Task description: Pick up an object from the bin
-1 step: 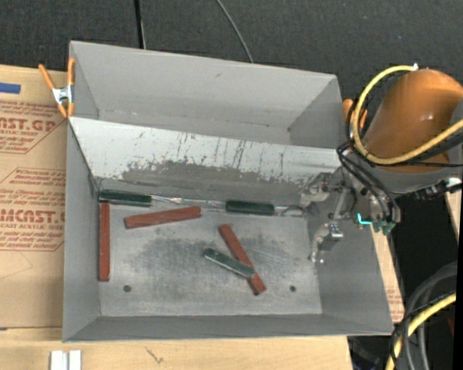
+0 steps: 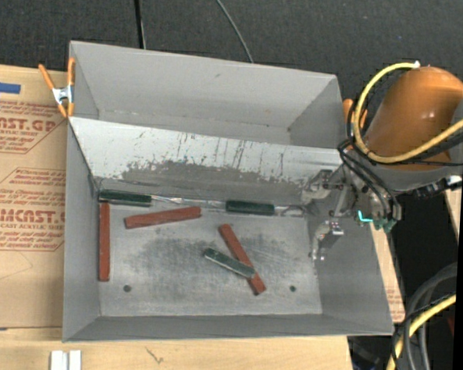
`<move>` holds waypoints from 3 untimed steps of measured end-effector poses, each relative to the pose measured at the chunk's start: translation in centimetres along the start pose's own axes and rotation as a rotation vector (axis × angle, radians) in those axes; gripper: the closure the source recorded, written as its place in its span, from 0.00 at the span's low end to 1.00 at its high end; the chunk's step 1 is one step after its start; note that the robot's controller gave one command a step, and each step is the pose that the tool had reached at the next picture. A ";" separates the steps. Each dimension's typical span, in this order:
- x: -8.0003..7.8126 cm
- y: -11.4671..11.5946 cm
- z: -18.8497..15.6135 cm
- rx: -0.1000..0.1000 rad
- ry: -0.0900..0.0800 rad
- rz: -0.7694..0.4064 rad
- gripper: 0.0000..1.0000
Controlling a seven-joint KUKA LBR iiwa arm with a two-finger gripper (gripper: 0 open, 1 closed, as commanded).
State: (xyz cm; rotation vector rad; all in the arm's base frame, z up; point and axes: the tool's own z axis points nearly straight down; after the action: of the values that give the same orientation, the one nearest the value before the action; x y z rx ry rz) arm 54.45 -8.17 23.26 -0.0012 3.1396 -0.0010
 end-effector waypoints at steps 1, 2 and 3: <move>1.1 0.1 4.1 0.000 -0.008 0.035 0.00; 0.0 0.8 10.9 0.000 -0.004 0.004 0.00; 5.0 6.0 14.5 -0.001 0.003 0.083 1.00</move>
Offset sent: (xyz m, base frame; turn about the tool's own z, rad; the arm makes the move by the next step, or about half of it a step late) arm 0.0126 0.0145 -0.1541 -0.0382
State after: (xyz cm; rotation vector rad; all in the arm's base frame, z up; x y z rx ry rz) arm 49.46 -2.21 8.69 0.1291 3.1400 0.0008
